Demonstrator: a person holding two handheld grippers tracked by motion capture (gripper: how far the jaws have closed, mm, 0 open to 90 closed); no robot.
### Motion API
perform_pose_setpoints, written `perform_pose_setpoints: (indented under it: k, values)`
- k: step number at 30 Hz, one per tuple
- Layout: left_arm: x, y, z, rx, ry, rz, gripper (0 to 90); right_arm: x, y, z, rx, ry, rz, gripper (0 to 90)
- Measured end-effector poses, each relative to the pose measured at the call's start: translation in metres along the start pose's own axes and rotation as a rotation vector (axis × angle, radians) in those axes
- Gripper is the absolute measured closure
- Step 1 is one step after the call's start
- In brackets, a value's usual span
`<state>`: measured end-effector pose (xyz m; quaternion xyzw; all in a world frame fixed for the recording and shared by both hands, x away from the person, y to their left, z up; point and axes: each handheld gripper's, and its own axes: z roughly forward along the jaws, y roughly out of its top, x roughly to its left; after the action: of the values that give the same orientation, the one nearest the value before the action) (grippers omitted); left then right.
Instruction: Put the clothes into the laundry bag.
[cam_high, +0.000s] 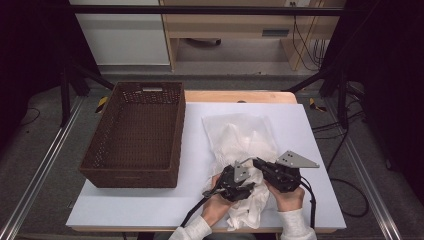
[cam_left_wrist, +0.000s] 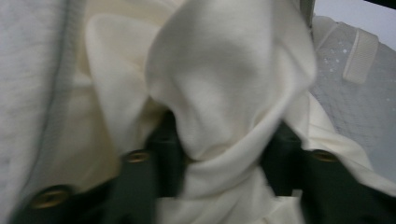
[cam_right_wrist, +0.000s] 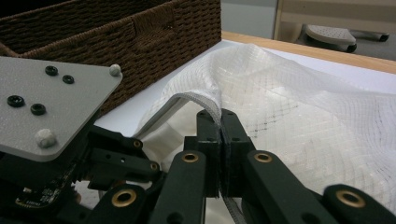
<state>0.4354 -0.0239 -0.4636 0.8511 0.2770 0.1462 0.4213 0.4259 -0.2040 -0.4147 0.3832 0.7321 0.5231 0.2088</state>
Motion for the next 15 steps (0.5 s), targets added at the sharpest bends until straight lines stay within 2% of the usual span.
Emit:
perform_pose_setpoints:
  k: [1, 2, 6, 9, 11, 13, 15]
  values:
    - [0.001, 0.001, -0.004, -0.009, 0.010, 0.009, 73.7, 0.000, 0.000, 0.000, -0.001, 0.002, 0.002, 88.9]
    - [0.002, 0.002, -0.006, -0.015, 0.026, 0.017, 77.3, 0.000, 0.000, -0.002, -0.004, 0.003, 0.000, 88.8]
    - [0.014, 0.011, -0.015, -0.040, 0.084, 0.018, 78.5, -0.001, 0.002, -0.006, -0.019, 0.006, 0.002, 88.9]
    - [0.021, 0.018, -0.004, -0.029, 0.160, 0.067, 78.1, 0.000, 0.006, -0.012, -0.036, 0.004, 0.005, 88.9]
    - [0.027, 0.017, 0.006, -0.024, 0.183, 0.060, 76.7, -0.001, 0.006, -0.013, -0.039, 0.003, 0.002, 88.9]
    - [0.032, 0.013, 0.012, -0.044, 0.169, 0.039, 73.2, -0.002, 0.005, -0.013, -0.031, 0.003, 0.010, 88.9]
    - [0.033, 0.010, 0.010, -0.046, 0.160, 0.026, 65.7, -0.004, 0.003, -0.011, -0.018, 0.008, 0.009, 88.9]
